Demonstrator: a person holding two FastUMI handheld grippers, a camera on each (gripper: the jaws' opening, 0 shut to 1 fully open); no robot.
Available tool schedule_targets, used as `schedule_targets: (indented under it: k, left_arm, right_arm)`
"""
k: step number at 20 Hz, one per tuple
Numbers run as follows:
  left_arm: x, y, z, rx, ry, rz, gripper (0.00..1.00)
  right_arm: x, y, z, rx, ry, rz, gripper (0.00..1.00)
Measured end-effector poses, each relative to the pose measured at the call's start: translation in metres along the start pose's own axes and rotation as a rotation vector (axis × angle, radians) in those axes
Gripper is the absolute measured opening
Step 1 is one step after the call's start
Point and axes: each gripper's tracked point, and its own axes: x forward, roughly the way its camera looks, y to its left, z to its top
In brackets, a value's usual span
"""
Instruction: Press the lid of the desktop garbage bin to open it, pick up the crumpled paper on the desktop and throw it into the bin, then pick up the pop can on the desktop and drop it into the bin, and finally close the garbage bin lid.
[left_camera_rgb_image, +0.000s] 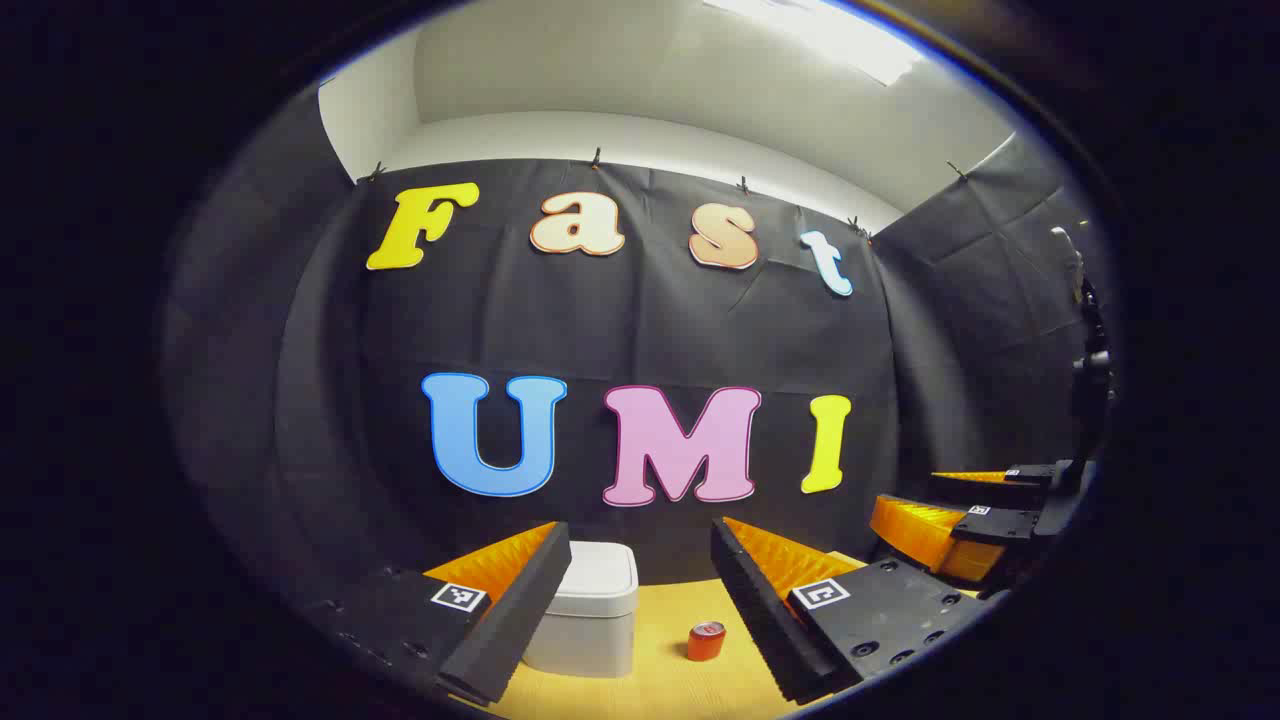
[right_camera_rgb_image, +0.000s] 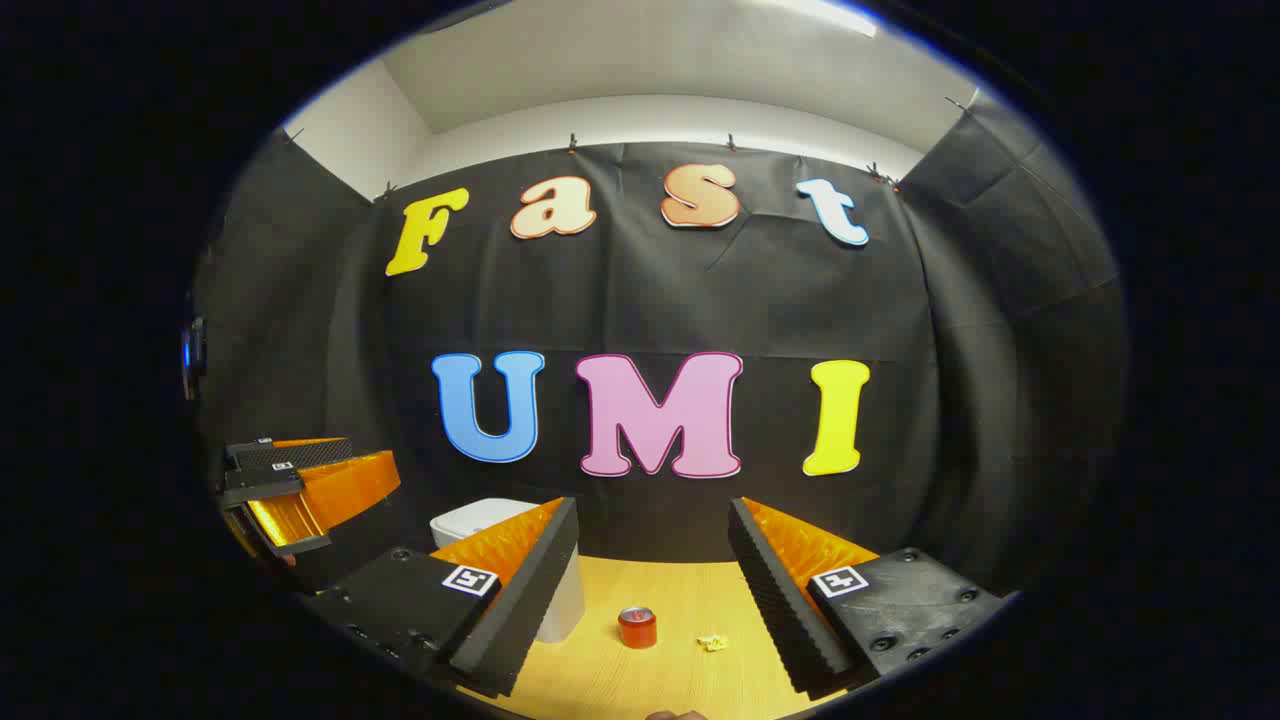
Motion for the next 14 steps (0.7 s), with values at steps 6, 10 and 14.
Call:
schedule_targets:
  k: [6, 10, 14]
  left_arm:
    - [0.007, -0.012, -0.007, -0.014, 0.009, -0.041, 0.95]
    - [0.012, -0.013, -0.008, -0.003, 0.010, -0.050, 0.95]
    - [0.014, -0.018, -0.016, 0.052, 0.004, -0.077, 0.95]
  right_arm:
    - [-0.001, -0.008, -0.004, -0.014, 0.012, -0.030, 0.97]
    - [0.003, -0.009, -0.007, -0.008, 0.015, -0.036, 0.97]
    - [0.012, -0.004, -0.024, -0.047, 0.060, -0.035, 0.97]
